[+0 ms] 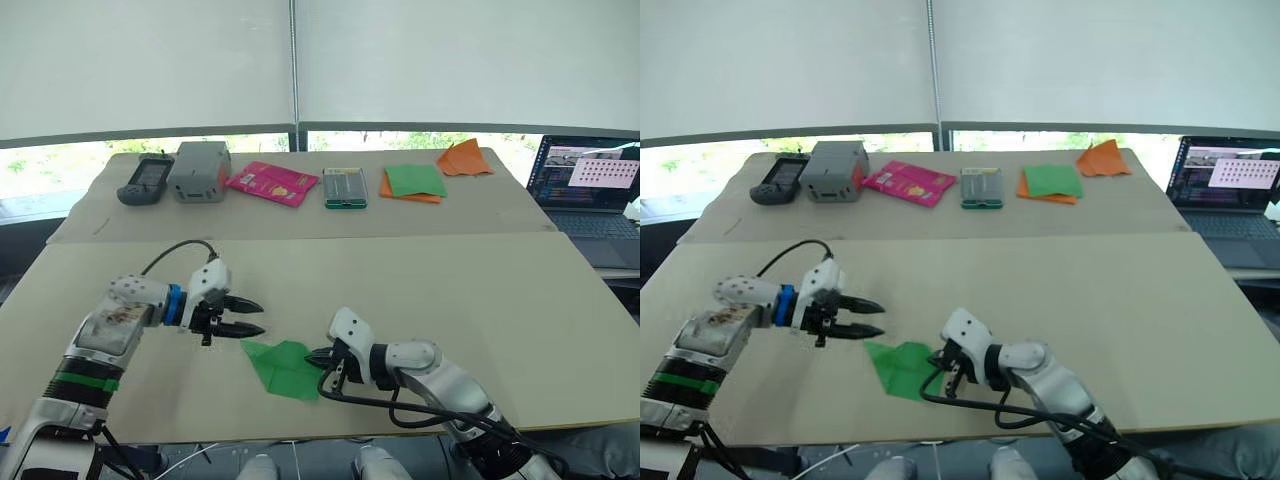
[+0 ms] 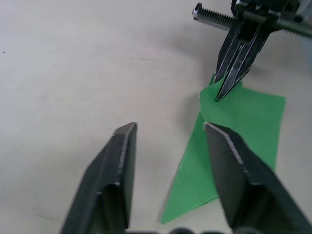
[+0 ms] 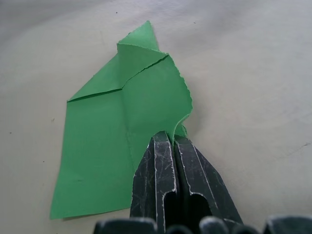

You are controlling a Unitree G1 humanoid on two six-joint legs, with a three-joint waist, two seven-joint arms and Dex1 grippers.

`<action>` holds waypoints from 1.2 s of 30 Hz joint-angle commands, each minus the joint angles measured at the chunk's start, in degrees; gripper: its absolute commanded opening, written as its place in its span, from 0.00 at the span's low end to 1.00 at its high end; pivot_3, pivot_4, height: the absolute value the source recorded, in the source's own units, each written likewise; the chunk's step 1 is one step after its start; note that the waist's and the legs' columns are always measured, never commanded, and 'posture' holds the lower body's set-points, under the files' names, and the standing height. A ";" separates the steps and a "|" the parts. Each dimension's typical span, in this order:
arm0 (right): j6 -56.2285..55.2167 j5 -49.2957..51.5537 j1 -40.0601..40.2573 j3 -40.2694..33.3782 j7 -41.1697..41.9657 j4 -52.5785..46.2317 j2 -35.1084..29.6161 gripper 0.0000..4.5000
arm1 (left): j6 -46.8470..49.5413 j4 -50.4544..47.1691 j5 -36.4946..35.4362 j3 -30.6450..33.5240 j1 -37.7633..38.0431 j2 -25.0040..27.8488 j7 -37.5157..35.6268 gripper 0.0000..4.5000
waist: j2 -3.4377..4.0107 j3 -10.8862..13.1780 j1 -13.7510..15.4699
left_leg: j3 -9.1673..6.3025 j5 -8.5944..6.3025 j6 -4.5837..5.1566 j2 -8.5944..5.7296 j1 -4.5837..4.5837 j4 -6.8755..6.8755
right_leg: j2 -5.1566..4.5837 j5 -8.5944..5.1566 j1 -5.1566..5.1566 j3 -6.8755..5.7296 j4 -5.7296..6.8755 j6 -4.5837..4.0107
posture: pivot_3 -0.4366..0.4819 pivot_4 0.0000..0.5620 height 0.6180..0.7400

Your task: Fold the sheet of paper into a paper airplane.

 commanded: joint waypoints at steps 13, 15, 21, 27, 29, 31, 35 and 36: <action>1.93 -0.67 -0.07 1.62 -0.84 0.01 -1.11 0.00 | -4.98 -5.48 3.31 -3.62 3.38 -1.62 1.26 0.01 | -0.04 0.01 0.00 | 0.00 0.00 0.00 0.00 0.02 -0.05 | 0.00 -0.04 0.00 0.01 -0.02 -0.08 | 0.48 0.27 1.00; 1.77 -0.62 -0.41 1.59 -0.76 -0.51 -1.23 0.00 | -7.40 -4.42 5.37 -4.33 3.57 -1.53 1.81 0.01 | -0.04 0.01 0.01 | 0.00 0.00 0.00 0.00 0.02 -0.04 | -0.01 -0.04 0.01 0.01 -0.03 -0.08 | 0.48 0.27 1.00; 3.40 0.28 -1.44 0.60 -1.55 -1.52 -0.55 0.00 | -9.38 -5.42 6.70 -5.53 4.81 -1.16 1.44 0.01 | -0.05 0.02 0.01 | 0.00 0.00 0.00 0.00 -0.04 -0.05 | 0.00 -0.04 -0.01 0.02 -0.03 -0.08 | 0.48 0.27 1.00; 3.67 0.27 -2.15 0.42 -1.60 -1.13 -0.61 0.00 | -13.97 -2.57 10.68 -7.24 5.91 -1.46 2.34 0.01 | -0.05 0.02 0.01 | 0.00 0.00 0.00 0.00 -0.02 -0.05 | -0.01 -0.07 -0.04 0.02 -0.04 -0.13 | 0.48 0.27 1.00; 3.16 -0.25 -2.24 -0.01 -2.49 -1.33 -0.57 0.00 | -14.86 -1.92 11.29 -7.48 5.81 -1.73 2.65 0.01 | -0.06 0.03 0.01 | 0.00 0.00 0.00 0.00 -0.02 -0.05 | -0.01 -0.07 -0.04 0.02 -0.03 -0.13 | 0.48 0.27 1.00; 3.23 -0.01 -2.35 -0.72 -3.09 -1.17 -0.19 0.14 | -15.08 -1.68 11.35 -7.59 5.65 -1.97 2.72 0.00 | -0.06 0.03 0.04 | 0.00 0.00 0.00 0.00 -0.03 -0.05 | -0.01 -0.07 -0.04 0.02 -0.03 -0.13 | 0.48 0.27 1.00; 3.36 2.08 -2.53 -4.11 -4.57 -3.27 1.31 0.43 | -15.20 -1.63 11.61 -7.75 5.58 -2.19 2.85 0.00 | -0.06 0.07 0.18 | 0.00 0.00 0.00 0.00 -0.07 -0.05 | -0.02 -0.07 -0.05 0.02 -0.04 -0.13 | 0.48 0.27 1.00; 3.35 2.12 -2.49 -4.69 -4.91 -4.00 1.33 0.49 | -15.17 -1.58 11.64 -7.76 5.52 -2.23 2.89 0.00 | -0.06 0.07 0.22 | 0.00 0.00 0.00 -0.01 -0.10 -0.04 | -0.02 -0.07 -0.05 0.02 -0.05 -0.12 | 0.48 0.27 1.00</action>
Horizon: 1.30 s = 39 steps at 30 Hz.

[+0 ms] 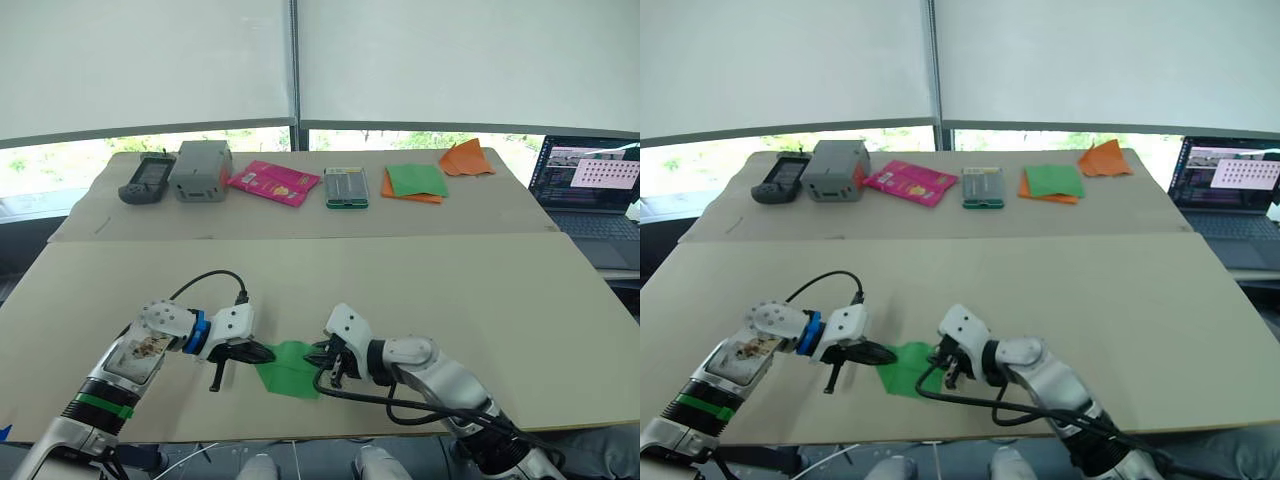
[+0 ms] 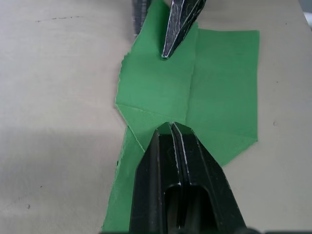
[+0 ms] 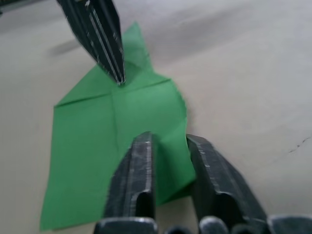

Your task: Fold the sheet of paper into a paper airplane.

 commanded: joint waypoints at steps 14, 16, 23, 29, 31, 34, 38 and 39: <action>-17.75 -2.71 4.16 -1.51 -0.94 -7.09 -2.21 0.49 | 1.34 -0.61 0.26 -0.56 0.12 0.36 -0.36 0.00 | -0.01 0.01 -0.05 | 0.00 0.00 0.00 0.00 0.02 -0.04 | 0.00 -0.01 -0.01 0.00 -0.06 -0.01 | 0.48 0.27 1.00; -18.89 -3.59 4.27 -0.77 -0.63 -5.77 -2.52 0.44 | 1.52 -0.74 0.22 -0.52 0.15 0.28 -0.34 0.00 | -0.01 0.02 -0.10 | 0.00 0.00 0.00 0.00 0.02 -0.05 | 0.00 -0.01 -0.01 0.01 -0.05 -0.01 | 0.48 0.27 1.00; -19.10 -5.42 5.03 1.44 0.08 -2.97 -2.66 0.01 | 1.67 -0.86 0.14 -0.37 0.21 0.19 -0.16 0.00 | -0.02 0.02 -0.01 | 0.00 0.00 0.00 0.00 0.00 -0.05 | 0.00 -0.01 0.00 0.01 -0.07 -0.01 | 0.48 0.27 1.00; -18.17 -5.16 5.95 1.13 0.56 -1.09 -2.44 0.01 | 1.45 -1.05 0.21 -0.26 0.56 0.34 0.01 0.00 | -0.02 0.02 -0.02 | 0.00 0.00 0.00 0.00 0.00 -0.05 | 0.00 -0.01 0.00 0.01 -0.07 -0.01 | 0.48 0.27 1.00; -18.57 -5.61 6.07 1.38 0.82 0.56 -2.71 0.01 | 1.40 -1.03 0.22 -0.23 0.56 0.34 0.05 0.00 | -0.03 0.03 0.00 | 0.00 0.00 0.00 0.00 0.02 -0.05 | 0.00 -0.01 0.00 0.01 -0.07 -0.01 | 0.48 0.27 1.00; -17.81 -5.65 6.27 1.85 1.53 2.49 -2.85 0.01 | 1.27 -1.03 0.20 -0.12 0.67 0.45 0.08 0.00 | -0.03 0.03 -0.02 | 0.00 0.00 0.00 0.00 0.02 -0.05 | -0.01 -0.01 0.00 0.01 -0.08 -0.01 | 0.48 0.27 1.00; -15.67 -7.22 6.13 2.74 1.56 5.72 -3.30 0.01 | 0.91 -1.05 0.15 0.15 0.76 0.49 0.33 0.00 | -0.05 0.00 -0.05 | 0.00 0.00 0.00 0.00 0.10 -0.08 | 0.00 -0.01 0.03 0.01 -0.08 -0.01 | 0.48 0.27 1.00; -15.90 -7.26 6.10 2.77 1.66 6.36 -3.23 0.01 | 0.89 -1.23 -0.01 0.32 0.67 0.49 0.37 0.00 | -0.07 -0.02 -0.05 | 0.00 0.00 0.00 0.00 0.13 -0.08 | 0.00 -0.01 0.05 0.01 -0.08 -0.02 | 0.48 0.27 1.00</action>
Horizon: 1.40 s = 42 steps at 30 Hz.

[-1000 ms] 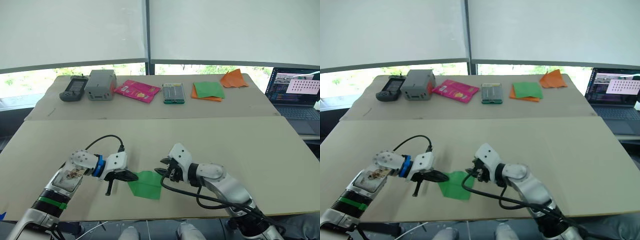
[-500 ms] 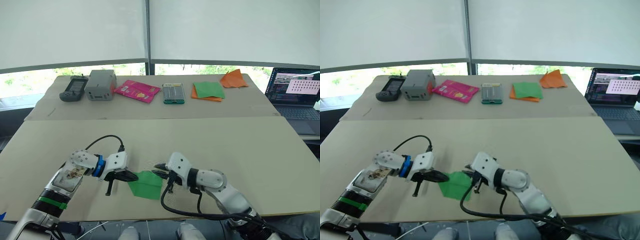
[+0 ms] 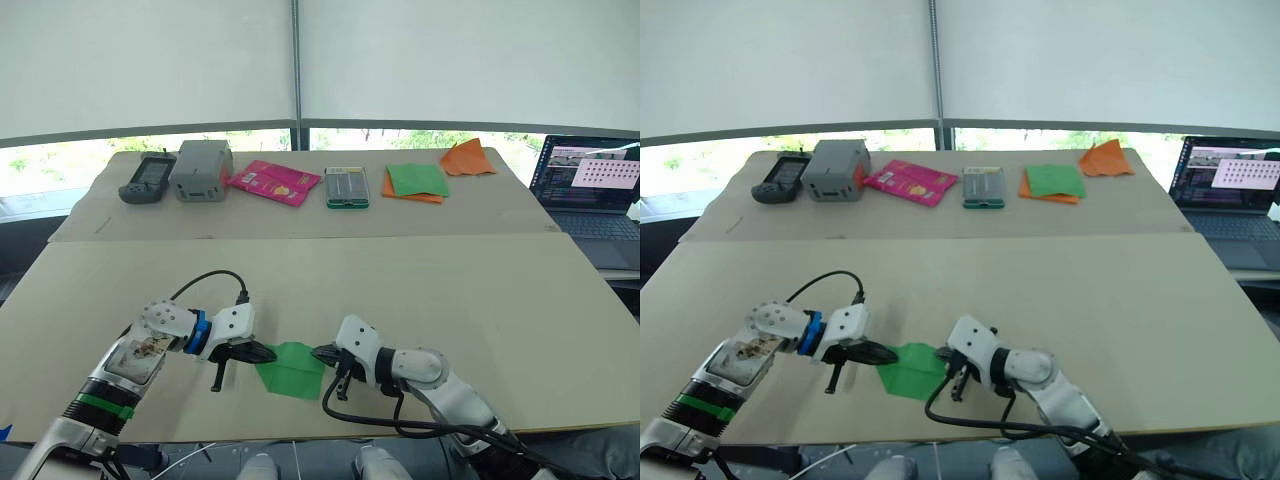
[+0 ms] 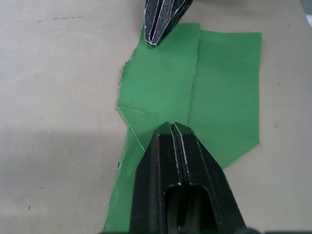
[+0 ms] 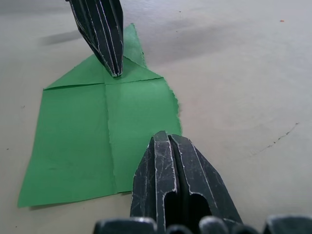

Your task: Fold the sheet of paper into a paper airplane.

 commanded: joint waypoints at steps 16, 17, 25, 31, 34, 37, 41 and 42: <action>1.87 -3.03 0.20 2.28 -0.44 4.01 -0.10 0.00 | 8.81 -6.49 -7.03 1.31 -2.35 -1.67 -0.83 0.67 | -0.06 -0.04 -0.08 | 0.00 0.00 0.00 0.00 0.07 -0.04 | 0.00 -0.01 0.01 0.01 0.01 -0.02 | 0.48 0.27 1.00; 1.93 -3.06 0.13 2.29 -0.53 3.98 -0.01 0.00 | 7.99 -6.02 -6.32 0.83 -2.37 -2.22 -0.46 0.62 | -0.06 -0.04 -0.02 | 0.00 0.00 0.00 0.00 0.07 -0.04 | 0.00 -0.01 0.01 0.01 0.01 -0.02 | 0.48 0.27 1.00; 2.53 -3.51 0.28 2.63 -1.23 3.54 0.34 0.00 | 5.56 -4.09 -5.28 -0.58 -3.22 -3.75 -1.83 0.06 | -0.07 -0.04 -0.10 | 0.00 0.00 0.00 0.00 0.07 -0.06 | 0.01 -0.01 0.01 0.01 0.01 -0.02 | 0.48 0.27 1.00; 3.03 -3.53 0.29 2.79 -1.70 3.29 0.37 0.00 | 0.76 -1.33 -1.40 -2.67 -3.53 -3.87 -1.30 0.01 | -0.07 -0.05 -0.11 | 0.00 0.00 0.00 0.00 0.08 -0.06 | 0.01 -0.01 0.02 0.01 0.00 -0.02 | 0.48 0.27 1.00; 3.33 -3.49 0.38 2.83 -1.84 3.04 0.37 0.00 | -1.15 -0.46 0.20 -3.58 -3.17 -3.62 -1.29 0.01 | -0.07 -0.05 -0.09 | 0.00 0.00 0.00 0.00 0.08 -0.07 | 0.01 -0.01 0.02 0.01 0.00 -0.02 | 0.48 0.27 1.00; 3.64 -3.45 0.46 2.90 -1.90 2.81 0.32 0.00 | -2.76 1.08 1.65 -4.03 -3.20 -4.00 -0.07 0.01 | -0.07 -0.05 -0.09 | 0.00 0.00 0.00 0.00 0.08 -0.07 | 0.00 -0.01 0.01 0.01 0.00 -0.03 | 0.48 0.27 1.00; 4.43 -3.32 0.40 2.98 -1.87 2.39 0.30 0.00 | -4.26 2.25 3.79 -5.23 -3.08 -3.66 0.20 0.01 | -0.07 -0.07 -0.08 | 0.00 0.00 0.00 0.00 0.09 -0.06 | 0.00 -0.02 0.02 0.02 0.00 -0.03 | 0.48 0.27 1.00; 4.67 -3.33 0.38 3.00 -1.88 2.32 0.27 0.00 | -4.37 2.47 4.25 -5.46 -2.95 -3.46 0.31 0.01 | -0.07 -0.08 -0.08 | 0.00 0.00 0.00 0.00 0.09 -0.07 | 0.00 -0.02 0.03 0.02 0.00 -0.03 | 0.48 0.27 1.00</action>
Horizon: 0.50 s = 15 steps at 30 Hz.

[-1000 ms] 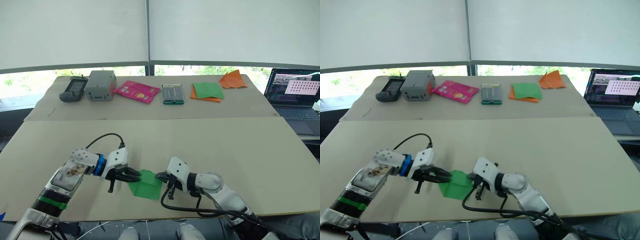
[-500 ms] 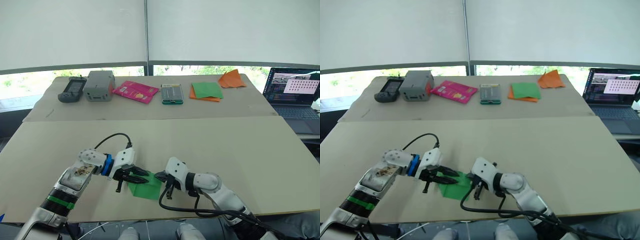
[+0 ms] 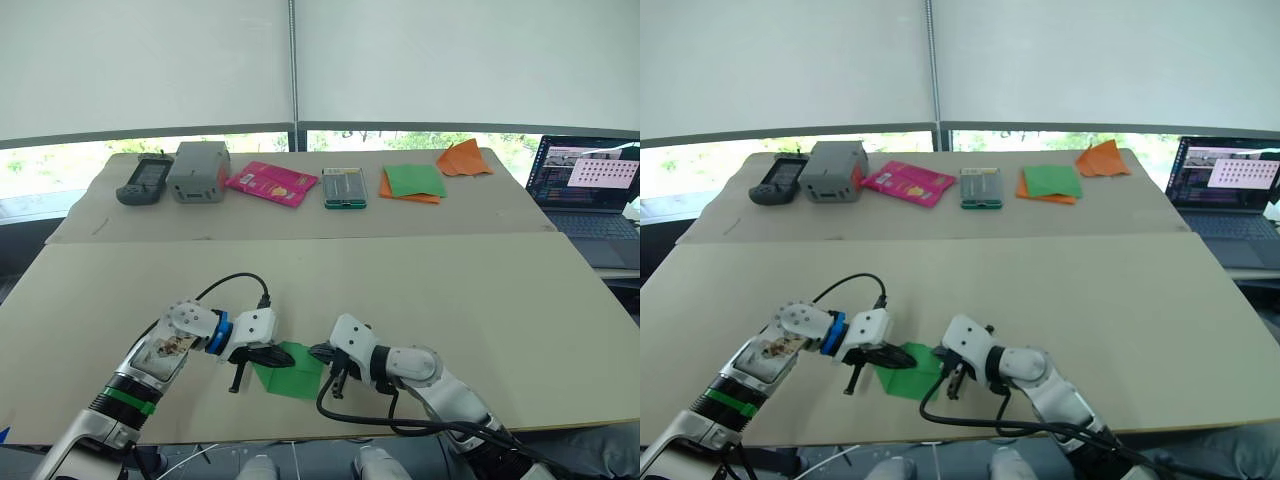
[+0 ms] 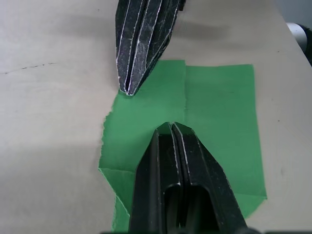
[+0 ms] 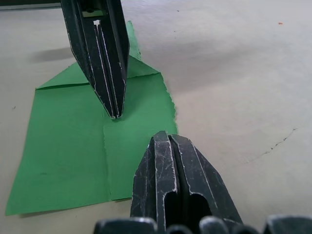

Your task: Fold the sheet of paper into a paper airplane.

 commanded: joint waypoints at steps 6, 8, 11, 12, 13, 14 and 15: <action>4.02 -1.57 1.15 1.20 0.07 1.35 -1.06 0.00 | -3.90 5.02 5.21 -1.20 -0.50 2.20 1.51 0.01 | 0.00 -0.24 0.03 | 0.00 0.00 0.00 0.00 0.06 0.00 | 0.00 -0.01 0.04 0.00 0.00 -0.01 | 0.48 0.27 1.00; 4.20 -1.53 1.22 1.15 0.14 1.07 -1.23 0.00 | -4.45 5.59 5.03 -1.02 -0.40 2.74 1.20 0.01 | 0.00 -0.26 0.01 | 0.00 0.00 0.00 0.00 0.07 0.00 | 0.00 -0.02 0.03 0.00 0.00 -0.03 | 0.48 0.27 1.00; 4.36 -1.53 1.37 1.11 0.23 0.82 -1.49 0.00 | -4.38 5.79 4.36 -0.58 0.02 3.49 1.04 0.01 | 0.03 -0.29 0.01 | 0.00 0.00 0.00 0.00 0.07 -0.04 | 0.00 -0.04 0.02 0.00 0.01 -0.06 | 0.48 0.27 1.00; 4.40 -1.59 1.37 1.09 0.20 0.85 -1.56 0.00 | -4.37 5.93 4.27 -0.41 0.15 3.72 1.12 0.01 | 0.03 -0.29 0.01 | 0.00 0.00 0.00 0.00 0.07 -0.05 | 0.00 -0.05 0.02 0.00 0.00 -0.06 | 0.48 0.27 1.00; 4.45 -1.63 1.39 1.07 0.19 0.83 -1.64 0.00 | -4.29 5.88 4.12 -0.25 0.33 3.94 1.08 0.01 | 0.04 -0.29 0.00 | 0.00 0.00 0.00 0.00 0.07 -0.05 | 0.00 -0.05 0.02 0.00 0.01 -0.06 | 0.48 0.27 1.00; 4.54 -1.61 1.42 1.03 0.20 0.80 -1.70 0.00 | -4.21 5.74 3.90 -0.06 0.63 4.26 0.91 0.01 | 0.04 -0.29 -0.02 | 0.00 0.00 0.00 0.00 0.07 -0.05 | 0.00 -0.05 0.02 0.00 0.01 -0.06 | 0.48 0.27 1.00; 4.59 -1.58 1.47 1.02 0.20 0.76 -1.75 0.00 | -4.13 5.58 3.75 0.04 0.86 4.45 0.79 0.01 | 0.04 -0.29 -0.04 | 0.00 0.00 0.00 0.00 0.07 -0.06 | 0.00 -0.05 0.02 0.00 0.01 -0.06 | 0.48 0.27 1.00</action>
